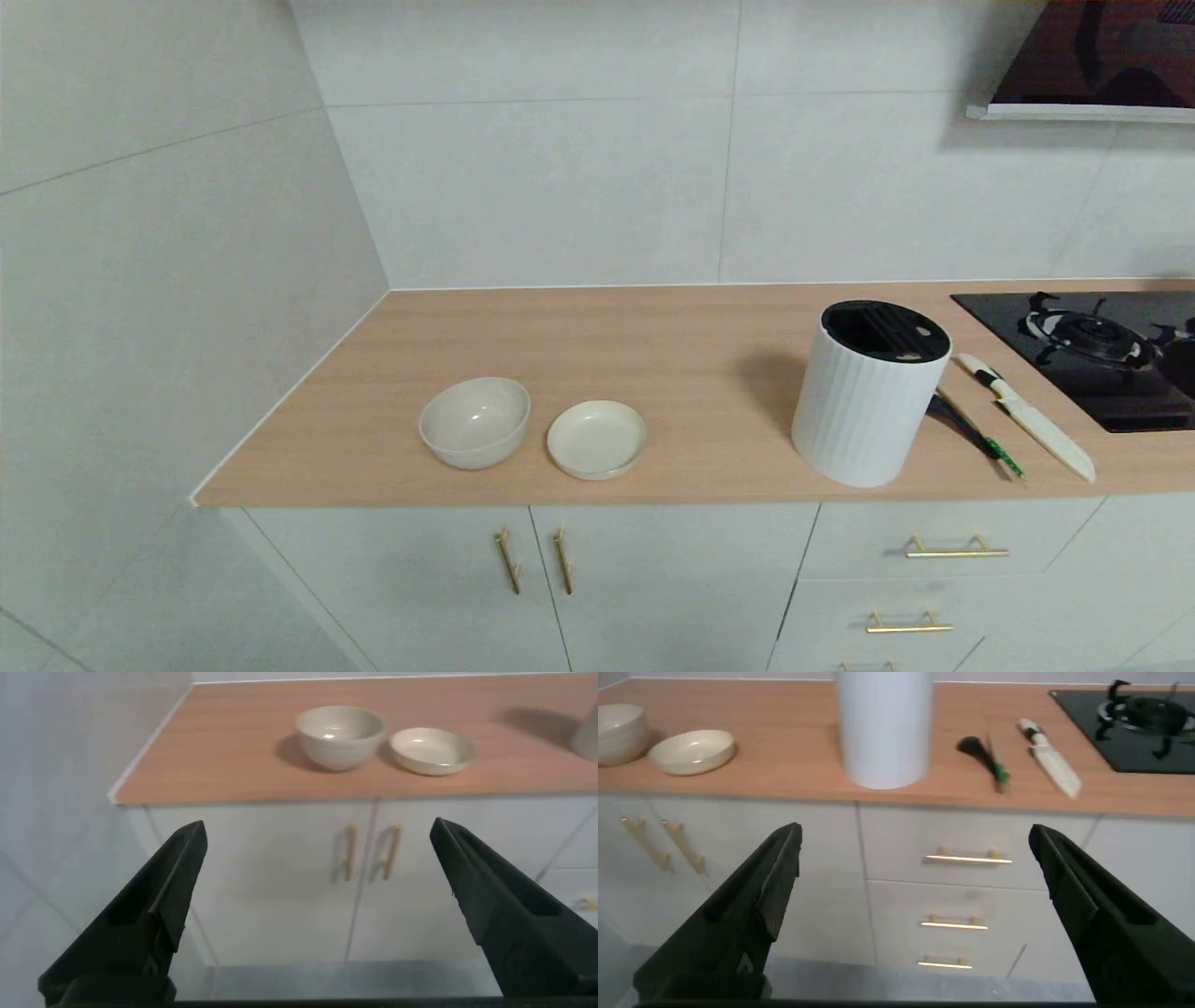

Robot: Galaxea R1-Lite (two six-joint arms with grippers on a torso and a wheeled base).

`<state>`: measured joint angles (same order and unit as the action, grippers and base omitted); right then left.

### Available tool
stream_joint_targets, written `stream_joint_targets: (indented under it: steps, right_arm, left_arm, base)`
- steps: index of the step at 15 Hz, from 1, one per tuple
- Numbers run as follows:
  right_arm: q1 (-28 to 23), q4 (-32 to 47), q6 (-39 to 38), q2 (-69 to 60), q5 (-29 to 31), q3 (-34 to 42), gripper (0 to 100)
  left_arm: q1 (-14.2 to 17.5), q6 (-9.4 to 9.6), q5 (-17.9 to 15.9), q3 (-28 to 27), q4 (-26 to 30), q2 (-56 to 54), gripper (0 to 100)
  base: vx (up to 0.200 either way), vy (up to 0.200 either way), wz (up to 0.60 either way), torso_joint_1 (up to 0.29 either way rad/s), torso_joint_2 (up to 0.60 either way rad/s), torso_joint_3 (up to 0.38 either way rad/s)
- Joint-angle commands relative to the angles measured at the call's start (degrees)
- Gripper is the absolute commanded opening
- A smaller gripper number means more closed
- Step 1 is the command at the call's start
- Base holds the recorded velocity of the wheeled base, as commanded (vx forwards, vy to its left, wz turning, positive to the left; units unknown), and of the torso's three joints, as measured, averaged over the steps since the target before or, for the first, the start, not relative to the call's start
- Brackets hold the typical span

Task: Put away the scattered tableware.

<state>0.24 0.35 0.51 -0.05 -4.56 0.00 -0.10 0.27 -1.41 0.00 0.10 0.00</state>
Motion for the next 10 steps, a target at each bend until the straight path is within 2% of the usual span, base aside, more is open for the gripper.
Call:
stream_joint_targets:
  steps: [1, 8, 10]
  right_arm:
    - [0.0, 0.0, 0.0, 0.0, 0.0, 0.0, 100]
    - [-0.1, 0.0, 0.0, 0.0, 0.0, 0.0, 100]
    - [0.0, 0.0, 0.0, 0.0, 0.0, 0.0, 100]
  left_arm:
    - [0.0, 0.00, 0.0, 0.0, 0.0, 0.0, 100]
    - [0.0, 0.00, 0.1, 0.0, 0.0, 0.0, 100]
    - [0.0, 0.00, 0.0, 0.0, 0.0, 0.0, 100]
  base:
    - [0.000, 0.200, 0.00, 0.002, 0.00, 0.002]
    - [0.000, 0.200, 0.00, 0.000, 0.00, 0.003]
    - [0.000, 0.000, 0.00, 0.000, 0.00, 0.000]
